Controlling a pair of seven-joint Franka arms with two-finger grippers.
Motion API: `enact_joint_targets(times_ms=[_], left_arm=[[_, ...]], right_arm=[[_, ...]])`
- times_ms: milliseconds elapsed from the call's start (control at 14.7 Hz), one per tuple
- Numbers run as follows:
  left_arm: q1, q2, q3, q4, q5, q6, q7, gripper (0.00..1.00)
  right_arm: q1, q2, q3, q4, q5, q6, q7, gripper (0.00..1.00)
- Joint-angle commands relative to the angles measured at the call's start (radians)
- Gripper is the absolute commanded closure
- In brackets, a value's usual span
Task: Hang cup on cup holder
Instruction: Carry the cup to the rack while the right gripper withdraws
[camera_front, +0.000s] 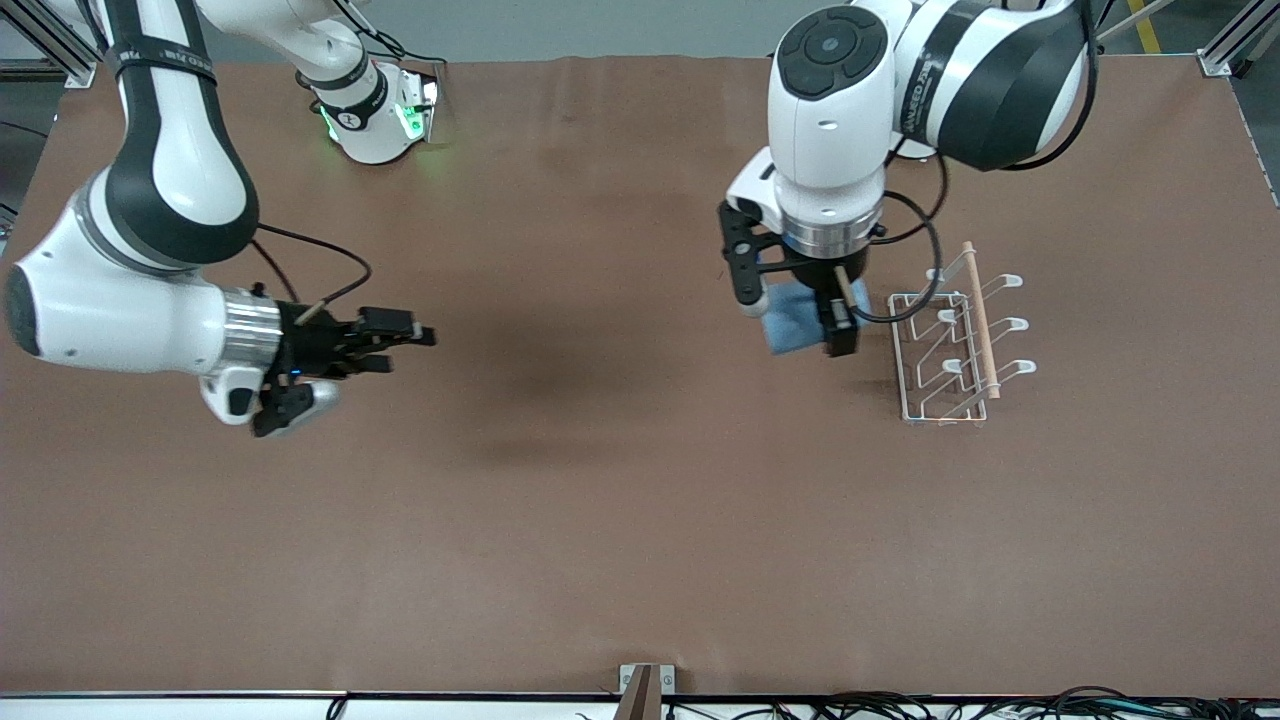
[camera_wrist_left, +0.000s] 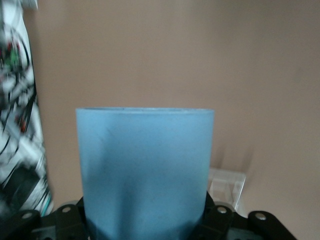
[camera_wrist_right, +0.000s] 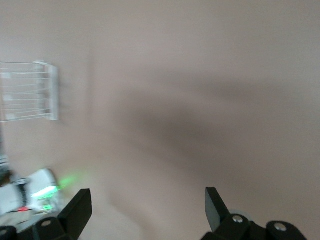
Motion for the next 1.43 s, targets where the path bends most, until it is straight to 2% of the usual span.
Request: enact_joint_targets(times_ms=[0, 204, 272, 408, 884, 1156, 1360], left_arm=[[0.015, -0.022, -0.003, -0.007, 0.151, -0.103, 0.118, 0.53], [0.047, -0.02, -0.001, -0.024, 0.251, -0.163, 0.154, 0.55], [0.049, -0.02, -0.003, -0.052, 0.316, -0.195, 0.16, 0.55], [0.05, -0.02, -0.003, -0.092, 0.384, -0.211, 0.186, 0.55], [0.099, 0.001, -0.003, -0.306, 0.595, -0.211, 0.144, 0.55], [0.098, 0.032, -0.003, -0.409, 0.674, -0.211, 0.056, 0.55], [0.092, 0.056, -0.003, -0.448, 0.676, -0.211, -0.047, 0.55]], right_arm=[[-0.002, -0.062, -0.064, -0.026, -0.19, 0.009, 0.005, 0.0], [-0.002, -0.108, -0.135, -0.022, -0.366, 0.002, 0.004, 0.0], [-0.002, -0.114, -0.153, -0.011, -0.416, 0.002, -0.001, 0.0], [-0.003, -0.125, -0.185, 0.023, -0.482, -0.017, -0.007, 0.0], [-0.003, -0.122, -0.273, 0.282, -0.487, -0.139, -0.004, 0.0], [-0.005, -0.128, -0.33, 0.357, -0.487, -0.234, -0.004, 0.0], [-0.014, -0.131, -0.33, 0.368, -0.5, -0.274, 0.004, 0.0]])
